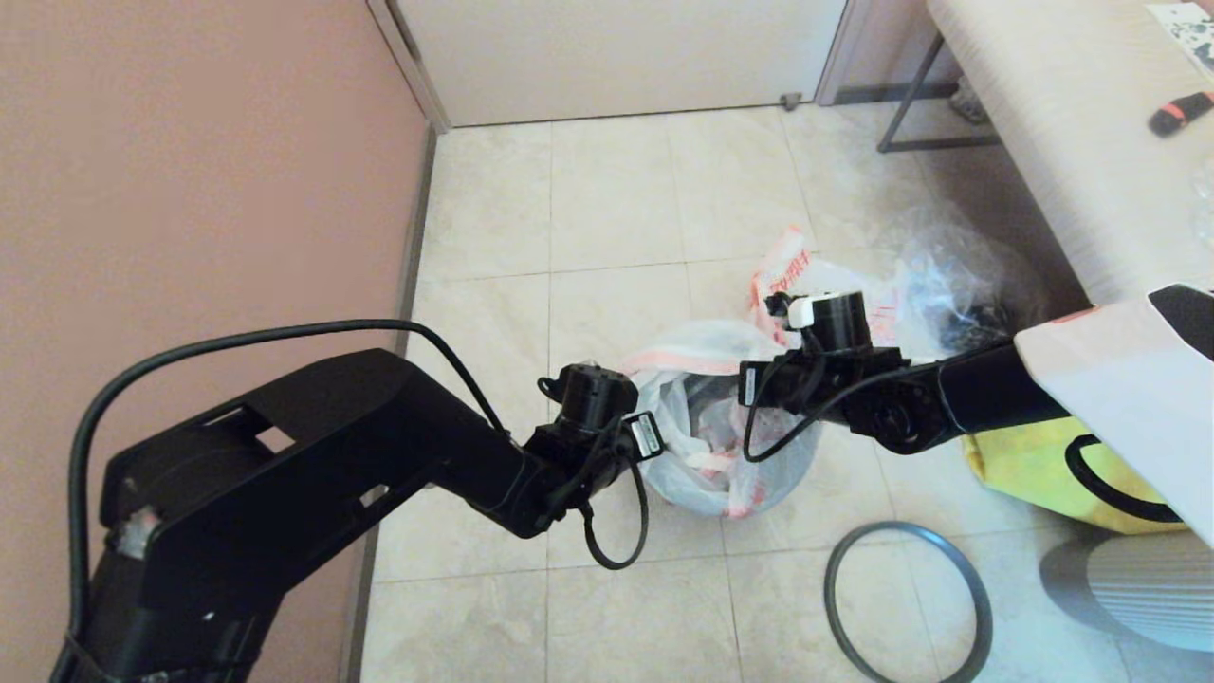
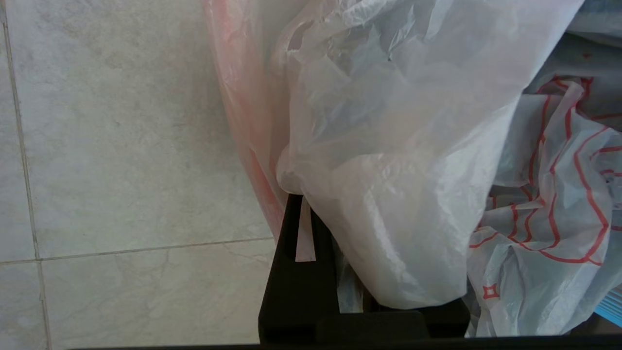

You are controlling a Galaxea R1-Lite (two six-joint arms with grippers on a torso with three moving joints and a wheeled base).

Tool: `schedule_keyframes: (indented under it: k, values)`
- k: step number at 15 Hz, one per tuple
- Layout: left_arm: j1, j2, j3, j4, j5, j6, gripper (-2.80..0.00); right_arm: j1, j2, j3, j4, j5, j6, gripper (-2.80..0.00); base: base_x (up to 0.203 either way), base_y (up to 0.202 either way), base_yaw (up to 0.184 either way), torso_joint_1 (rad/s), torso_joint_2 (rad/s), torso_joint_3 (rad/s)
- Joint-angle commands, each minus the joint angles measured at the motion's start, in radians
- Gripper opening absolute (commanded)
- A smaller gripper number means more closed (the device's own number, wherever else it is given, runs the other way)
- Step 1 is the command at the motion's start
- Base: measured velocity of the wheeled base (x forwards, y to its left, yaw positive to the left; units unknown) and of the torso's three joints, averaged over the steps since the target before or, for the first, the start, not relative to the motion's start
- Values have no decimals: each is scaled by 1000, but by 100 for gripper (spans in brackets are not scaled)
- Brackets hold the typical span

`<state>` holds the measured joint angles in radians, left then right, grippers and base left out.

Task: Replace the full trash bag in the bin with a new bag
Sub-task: Put the new garbage bag on the trash can

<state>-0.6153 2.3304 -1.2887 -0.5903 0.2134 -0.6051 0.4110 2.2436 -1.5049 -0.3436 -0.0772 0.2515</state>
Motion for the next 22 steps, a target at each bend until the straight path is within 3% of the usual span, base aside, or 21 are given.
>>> schedule_keyframes:
  k: [1, 6, 9, 11, 12, 13, 15, 20, 22]
  values:
    - [0, 3, 2, -3, 1, -4, -280, -14, 5, -51, 0, -8, 2, -280, 0, 0, 0, 0, 0, 0]
    - [-1, 3, 2, -3, 1, -4, -280, -46, -16, -120, 54, -32, 4, -280, 0, 0, 0, 0, 0, 0]
    - [12, 6, 3, -3, 1, -2, -280, -58, 86, -265, 105, -43, -12, -280, 0, 0, 0, 0, 0, 0]
    - [14, 12, 3, -3, -7, -2, -280, -72, 159, -442, 205, -62, -67, -280, 0, 0, 0, 0, 0, 0]
    - [11, 15, 0, -3, -7, -2, -280, -85, 196, -484, 233, -69, -149, -280, 0, 0, 0, 0, 0, 0]
    - [9, 17, 2, -3, -6, -2, -280, -99, 239, -490, 229, -77, -237, -280, 0, 0, 0, 0, 0, 0]
    - [9, 13, 3, -4, -7, -2, -280, -117, 280, -485, 110, -117, -273, -280, 0, 0, 0, 0, 0, 0]
    - [12, 10, 3, -5, -6, -4, -280, -159, 303, -471, 177, -123, -262, -280, 0, 0, 0, 0, 0, 0]
    - [12, 12, 3, -5, -6, -4, -280, -171, 248, -471, 230, -94, -187, -280, 0, 0, 0, 0, 0, 0]
